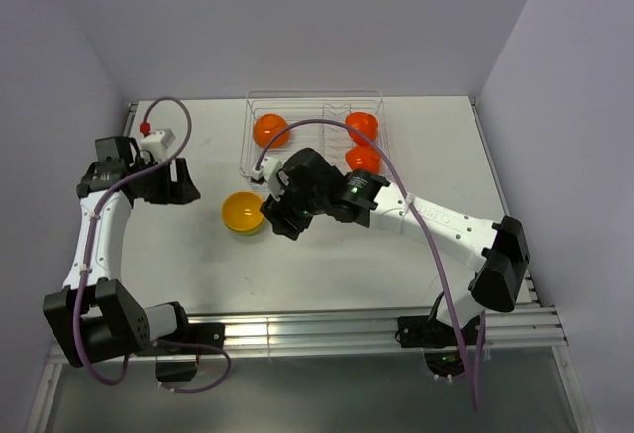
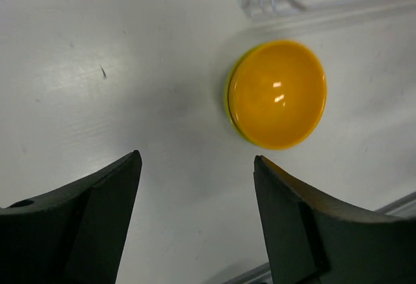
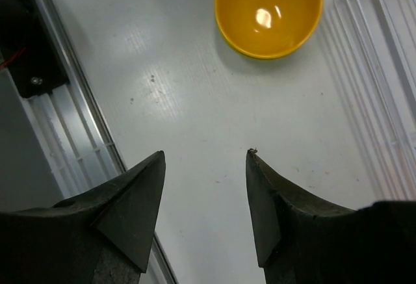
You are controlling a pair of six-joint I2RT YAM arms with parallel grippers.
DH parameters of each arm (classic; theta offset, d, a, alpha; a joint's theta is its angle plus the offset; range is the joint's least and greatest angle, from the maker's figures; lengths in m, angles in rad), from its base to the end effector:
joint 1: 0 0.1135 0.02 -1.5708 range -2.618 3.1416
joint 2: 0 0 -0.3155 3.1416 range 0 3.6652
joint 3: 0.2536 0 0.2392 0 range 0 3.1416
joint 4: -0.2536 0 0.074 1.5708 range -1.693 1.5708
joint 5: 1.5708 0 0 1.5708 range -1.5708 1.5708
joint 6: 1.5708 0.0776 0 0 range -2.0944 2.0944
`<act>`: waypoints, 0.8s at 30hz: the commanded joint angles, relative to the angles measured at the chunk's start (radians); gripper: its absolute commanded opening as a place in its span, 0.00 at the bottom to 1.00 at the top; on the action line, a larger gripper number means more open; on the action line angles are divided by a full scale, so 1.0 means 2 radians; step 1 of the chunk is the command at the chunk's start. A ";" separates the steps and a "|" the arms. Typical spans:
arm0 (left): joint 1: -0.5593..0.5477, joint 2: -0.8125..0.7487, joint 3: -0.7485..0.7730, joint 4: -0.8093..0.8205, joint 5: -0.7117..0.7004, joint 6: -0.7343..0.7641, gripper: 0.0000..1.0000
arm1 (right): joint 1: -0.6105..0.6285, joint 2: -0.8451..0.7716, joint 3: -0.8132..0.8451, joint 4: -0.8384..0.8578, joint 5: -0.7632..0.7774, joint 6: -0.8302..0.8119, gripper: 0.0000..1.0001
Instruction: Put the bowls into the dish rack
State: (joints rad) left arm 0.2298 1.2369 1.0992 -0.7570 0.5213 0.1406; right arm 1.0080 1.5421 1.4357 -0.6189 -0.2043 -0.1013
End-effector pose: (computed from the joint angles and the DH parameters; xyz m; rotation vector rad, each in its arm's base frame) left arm 0.2450 0.0176 0.3290 0.1154 2.3576 -0.4640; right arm 0.1787 0.3127 0.3645 -1.3451 1.9631 0.6875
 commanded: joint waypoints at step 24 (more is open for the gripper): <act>-0.166 0.106 -0.069 0.171 -0.128 -0.048 0.56 | -0.118 -0.095 -0.080 0.001 -0.001 0.010 0.64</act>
State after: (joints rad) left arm -0.0883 1.4517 0.9203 -0.4637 0.2886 0.0586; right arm 0.7795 1.3869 1.2835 -0.6155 -0.1856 -0.0864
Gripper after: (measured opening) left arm 0.562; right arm 0.634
